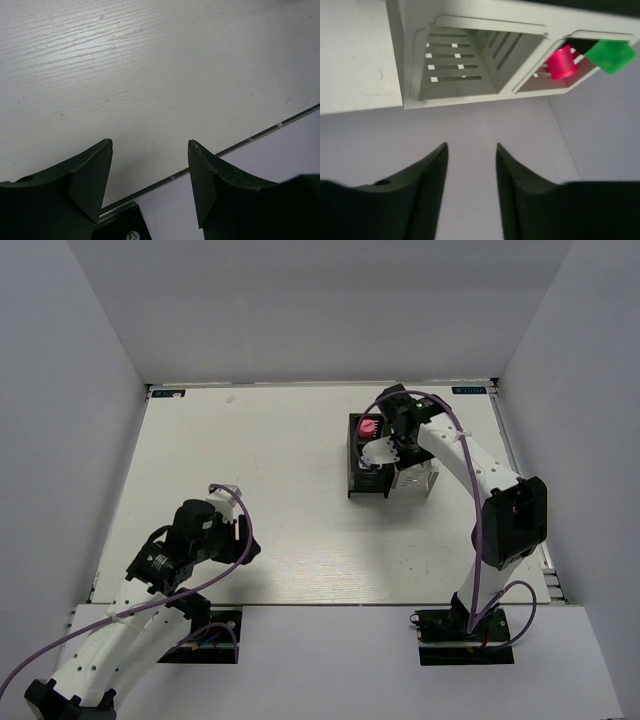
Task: Sort the stationery into containers
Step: Place the stationery into the container
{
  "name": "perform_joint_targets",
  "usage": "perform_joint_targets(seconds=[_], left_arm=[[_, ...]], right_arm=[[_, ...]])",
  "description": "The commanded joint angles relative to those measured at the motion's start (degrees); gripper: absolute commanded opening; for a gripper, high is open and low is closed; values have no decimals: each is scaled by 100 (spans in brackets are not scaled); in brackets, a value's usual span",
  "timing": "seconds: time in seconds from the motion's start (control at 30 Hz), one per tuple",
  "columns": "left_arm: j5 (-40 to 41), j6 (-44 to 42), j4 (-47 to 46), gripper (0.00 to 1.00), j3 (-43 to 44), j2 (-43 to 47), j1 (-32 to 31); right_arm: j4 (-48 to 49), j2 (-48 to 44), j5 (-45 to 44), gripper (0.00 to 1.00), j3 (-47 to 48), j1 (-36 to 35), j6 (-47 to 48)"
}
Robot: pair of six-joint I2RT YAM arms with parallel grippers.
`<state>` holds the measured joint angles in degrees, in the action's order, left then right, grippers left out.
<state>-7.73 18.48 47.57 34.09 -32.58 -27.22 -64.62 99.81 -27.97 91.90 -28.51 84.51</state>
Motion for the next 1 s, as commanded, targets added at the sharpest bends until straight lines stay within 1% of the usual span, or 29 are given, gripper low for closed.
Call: perform_joint_targets(seconds=[0.0,0.03,0.07,0.1,0.13,0.17,0.2,0.23,0.27,0.3,0.33,0.37,0.4,0.43,0.47,0.5,0.53,0.57,0.6,0.63,0.67,0.7,0.73,0.77,0.8,0.87,0.9,0.93,0.97], left_arm=[[-115,-29,-99,72,-60,6,77],[-141,-37,-108,72,-51,-3,94],[-133,-37,-90,72,-51,6,86],[-133,-37,-108,72,-51,-3,86],[-150,-37,-99,72,-60,14,94],[-150,-46,-99,72,-51,15,94],[-159,-29,-108,72,-51,6,103],[-159,-20,-99,72,-60,6,103],[-185,-20,-116,72,-60,6,112],[-185,-37,-134,72,-51,15,121],[-211,-37,-125,72,-60,15,112],[-220,-37,-125,72,-60,-3,112],[-212,-29,-125,72,-51,-3,112],[-229,-29,-99,72,-51,23,129],[-247,-37,-108,71,-60,32,130],[-238,-20,-99,71,-86,50,121],[-256,-37,-99,71,-86,85,121],[-264,-29,-108,71,-86,120,129],[-247,-29,-116,71,-95,120,130],[-256,-29,-99,71,-95,181,130],[-256,-29,-90,71,-86,190,130],[-230,-29,-108,71,-112,216,130],[-238,-29,-90,71,-121,217,112],[-238,-20,-81,71,-130,234,129],[-221,-11,-73,71,-139,234,130],[-212,-20,-73,71,-139,234,121],[-220,-20,-64,71,-148,234,129],[-212,-11,-64,71,-139,226,121],[-212,-28,-64,71,-148,199,129]], right_arm=[[-331,-356,370,42,590,-5,-443],[-419,-418,484,26,706,-5,-557],[-620,-436,972,7,837,12,-1159],[-726,-532,1221,0,1308,-14,-1408],[-797,-559,1528,0,1487,47,-1698],[-980,-603,2253,0,1628,39,-2754],[-991,-803,2730,0,1838,47,-3182],[-930,-901,3414,0,1849,65,-3560],[-982,-989,3812,0,1823,83,-4347],[-948,-1181,4512,0,1779,91,-4590],[-860,-1305,5285,0,1622,135,-5236],[-798,-1445,5702,0,1386,162,-5469],[-580,-1508,6889,0,1244,223,-5724],[-265,-1613,7266,15,851,223,-5996],[-88,-1675,7644,59,734,241,-6808],[602,-1701,8388,81,603,258,-7155],[913,-1719,9126,90,210,267,-8290],[1282,-1745,9412,90,32,311,-8824],[2277,-1763,9989,90,-118,311,-9386],[3453,-1807,10299,90,-563,329,-11166],[4004,-1825,10511,90,-1011,381,-11758],[5541,-1816,10566,90,-1399,382,-12286],[5905,-1764,10592,90,-1725,416,-13388],[6300,-1755,10523,90,-1963,538,-13660],[6382,-1720,10487,90,-2026,540,-13950],[6208,-1754,10093,90,-2166,680,-14128],[6024,-1772,9978,90,-2167,733,-14094],[5457,-1815,9534,90,-2150,768,-13972],[5234,-1912,9399,90,-2054,794,-13857]])
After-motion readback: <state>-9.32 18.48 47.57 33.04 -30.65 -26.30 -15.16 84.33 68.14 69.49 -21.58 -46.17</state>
